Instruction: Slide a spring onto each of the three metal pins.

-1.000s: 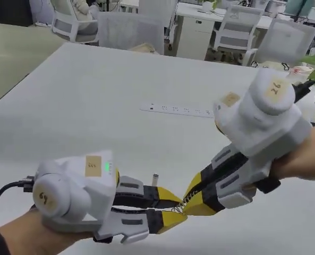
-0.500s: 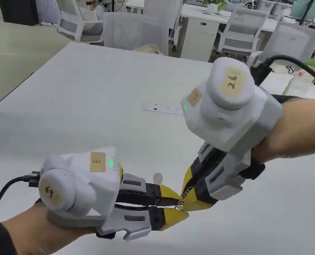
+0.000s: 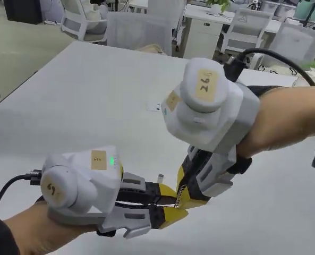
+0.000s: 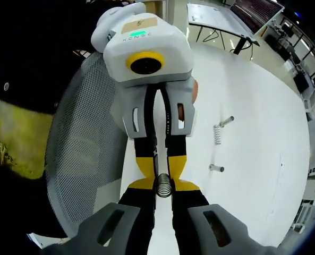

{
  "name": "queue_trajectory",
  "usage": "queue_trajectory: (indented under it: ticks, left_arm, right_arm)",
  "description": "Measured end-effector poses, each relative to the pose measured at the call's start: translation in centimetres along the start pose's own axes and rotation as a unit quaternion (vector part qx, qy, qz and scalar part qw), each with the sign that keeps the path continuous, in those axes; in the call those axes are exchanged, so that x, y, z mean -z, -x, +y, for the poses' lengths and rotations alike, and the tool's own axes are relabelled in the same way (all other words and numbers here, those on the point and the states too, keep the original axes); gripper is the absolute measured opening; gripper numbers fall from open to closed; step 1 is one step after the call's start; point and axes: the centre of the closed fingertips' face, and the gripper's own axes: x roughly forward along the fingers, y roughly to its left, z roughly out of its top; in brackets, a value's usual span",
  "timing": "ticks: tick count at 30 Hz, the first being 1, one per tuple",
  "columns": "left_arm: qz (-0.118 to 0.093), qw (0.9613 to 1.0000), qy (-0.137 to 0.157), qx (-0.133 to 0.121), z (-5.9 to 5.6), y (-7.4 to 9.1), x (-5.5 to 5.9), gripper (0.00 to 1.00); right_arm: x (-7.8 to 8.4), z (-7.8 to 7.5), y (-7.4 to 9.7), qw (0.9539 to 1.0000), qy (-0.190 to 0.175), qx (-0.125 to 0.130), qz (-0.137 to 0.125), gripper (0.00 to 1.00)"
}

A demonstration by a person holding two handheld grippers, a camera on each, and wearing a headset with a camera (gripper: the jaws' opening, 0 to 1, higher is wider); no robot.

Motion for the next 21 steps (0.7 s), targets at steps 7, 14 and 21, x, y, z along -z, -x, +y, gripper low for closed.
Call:
queue_trajectory:
  ticks: [7, 14, 21]
  left_arm:
    - [0.013, 0.9998, 0.011, -0.006, 0.5, 0.1, 0.6, 0.08]
    - [0.018, 0.9987, 0.045, -0.017, 1.0, 1.5, 1.6, 0.20]
    - [0.031, 0.9965, 0.066, -0.039, 1.4, 3.3, 3.2, 0.35]
  right_arm:
    - [0.3, -0.8, -0.1, 1.0000, -0.004, 0.001, 0.003, 0.08]
    - [0.4, -1.8, -0.3, 0.9999, -0.010, 0.004, 0.004, 0.08]
    - [0.3, -3.2, -0.7, 0.9998, -0.010, 0.017, 0.001, 0.08]
